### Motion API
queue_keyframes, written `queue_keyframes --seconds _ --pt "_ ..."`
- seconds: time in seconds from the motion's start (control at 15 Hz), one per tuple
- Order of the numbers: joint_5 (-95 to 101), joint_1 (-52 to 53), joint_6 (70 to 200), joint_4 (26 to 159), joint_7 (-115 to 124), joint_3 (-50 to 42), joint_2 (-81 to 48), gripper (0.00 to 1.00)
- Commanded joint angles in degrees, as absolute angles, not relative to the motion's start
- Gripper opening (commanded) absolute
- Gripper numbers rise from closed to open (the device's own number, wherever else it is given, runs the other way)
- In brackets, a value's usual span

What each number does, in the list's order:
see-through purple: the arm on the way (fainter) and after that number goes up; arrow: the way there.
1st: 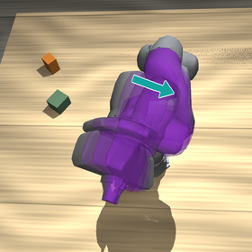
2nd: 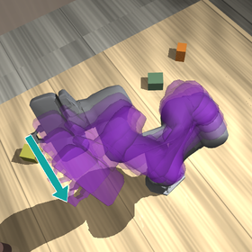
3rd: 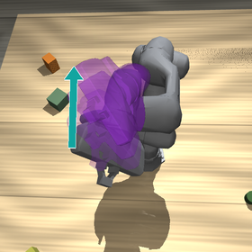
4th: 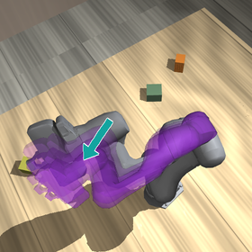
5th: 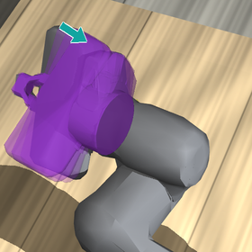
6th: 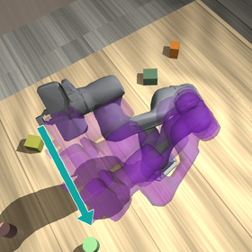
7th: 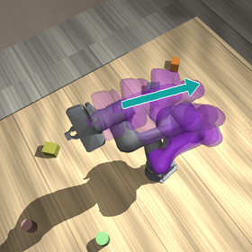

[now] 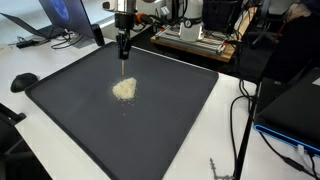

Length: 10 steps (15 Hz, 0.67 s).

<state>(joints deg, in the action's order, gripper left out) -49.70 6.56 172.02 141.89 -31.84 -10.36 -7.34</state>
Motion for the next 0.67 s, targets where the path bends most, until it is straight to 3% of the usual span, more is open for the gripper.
queue_keyframes --seconds 0.0,0.33,0.4,0.47,0.6 --pt "-33.57 14.65 163.8 139.62 -23.02 -22.12 -8.62 0.03" --pt "-9.12 25.35 146.73 129.43 -7.53 -34.35 -7.78 0.03" --pt "-4.46 25.51 142.35 127.23 -4.48 -33.72 -6.18 0.03" --pt "0.3 15.88 138.88 124.58 -1.49 -23.14 -5.33 0.03" --pt "2.36 12.85 131.96 119.88 -0.72 -17.56 -5.49 0.03"
